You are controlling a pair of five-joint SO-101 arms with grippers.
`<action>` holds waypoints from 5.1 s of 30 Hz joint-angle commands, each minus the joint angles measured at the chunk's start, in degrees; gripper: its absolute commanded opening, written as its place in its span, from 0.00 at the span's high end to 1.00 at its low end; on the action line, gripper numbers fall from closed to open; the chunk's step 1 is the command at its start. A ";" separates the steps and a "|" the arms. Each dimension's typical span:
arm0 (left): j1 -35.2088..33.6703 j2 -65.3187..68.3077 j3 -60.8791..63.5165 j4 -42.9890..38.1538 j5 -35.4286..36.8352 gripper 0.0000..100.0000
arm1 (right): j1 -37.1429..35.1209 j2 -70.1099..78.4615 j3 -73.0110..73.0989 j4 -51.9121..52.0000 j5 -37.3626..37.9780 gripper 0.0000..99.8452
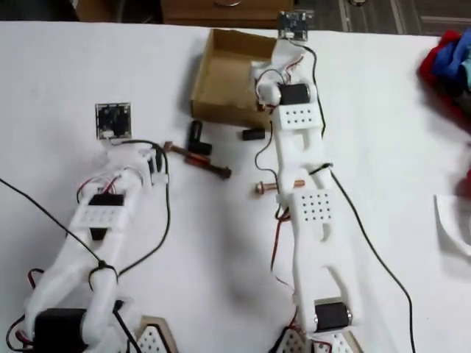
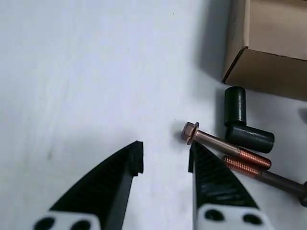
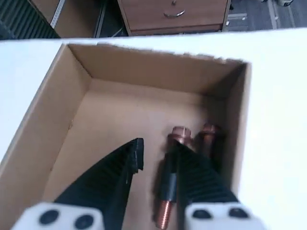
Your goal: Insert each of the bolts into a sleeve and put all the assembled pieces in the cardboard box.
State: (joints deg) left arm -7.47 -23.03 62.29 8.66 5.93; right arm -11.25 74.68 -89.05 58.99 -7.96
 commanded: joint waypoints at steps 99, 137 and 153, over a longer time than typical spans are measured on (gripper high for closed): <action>-11.25 -0.79 -0.48 -1.05 9.93 0.82 | -18.77 -17.54 29.54 23.16 33.41 0.76; -20.31 -0.79 -1.98 -0.79 17.76 0.82 | -27.38 -11.65 29.54 12.79 33.85 0.79; -20.31 -0.79 -1.98 -0.79 17.76 0.82 | -25.89 -16.48 24.79 30.99 33.49 0.98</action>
State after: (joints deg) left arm -27.16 -23.03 62.46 8.66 23.08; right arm -37.71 62.73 -61.27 83.25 25.80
